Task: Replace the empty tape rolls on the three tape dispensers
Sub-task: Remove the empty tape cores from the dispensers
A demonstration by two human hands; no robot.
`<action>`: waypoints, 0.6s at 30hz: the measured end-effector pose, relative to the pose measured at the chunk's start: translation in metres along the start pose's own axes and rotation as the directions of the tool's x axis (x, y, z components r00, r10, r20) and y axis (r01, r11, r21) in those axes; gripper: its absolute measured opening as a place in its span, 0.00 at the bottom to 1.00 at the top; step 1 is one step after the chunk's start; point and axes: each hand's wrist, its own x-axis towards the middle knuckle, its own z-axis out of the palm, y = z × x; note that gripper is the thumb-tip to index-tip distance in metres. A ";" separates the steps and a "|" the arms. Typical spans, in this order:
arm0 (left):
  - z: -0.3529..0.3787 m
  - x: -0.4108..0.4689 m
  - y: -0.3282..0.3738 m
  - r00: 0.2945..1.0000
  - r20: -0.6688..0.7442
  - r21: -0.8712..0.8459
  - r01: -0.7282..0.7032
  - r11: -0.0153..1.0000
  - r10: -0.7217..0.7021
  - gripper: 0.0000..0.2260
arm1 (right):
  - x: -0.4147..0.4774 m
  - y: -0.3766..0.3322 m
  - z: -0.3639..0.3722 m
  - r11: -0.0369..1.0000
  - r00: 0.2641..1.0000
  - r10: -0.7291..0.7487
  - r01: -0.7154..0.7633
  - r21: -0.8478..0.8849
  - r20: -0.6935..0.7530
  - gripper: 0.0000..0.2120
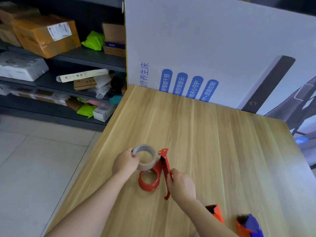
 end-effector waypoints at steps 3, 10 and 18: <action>-0.005 0.042 0.007 0.997 0.061 -0.028 0.043 0.999 -0.041 0.11 | 0.023 -0.013 0.000 1.000 1.000 0.012 -0.012 -0.016 -0.014 0.13; 0.007 0.127 0.022 0.977 0.172 -0.280 0.174 0.944 -0.129 0.10 | 0.056 -0.026 0.011 0.999 0.998 0.045 -0.045 0.001 -0.034 0.12; 0.016 0.126 0.028 0.972 0.236 -0.068 -0.006 0.998 0.022 0.14 | 0.070 -0.031 0.016 0.999 0.997 0.044 -0.045 -0.009 -0.063 0.12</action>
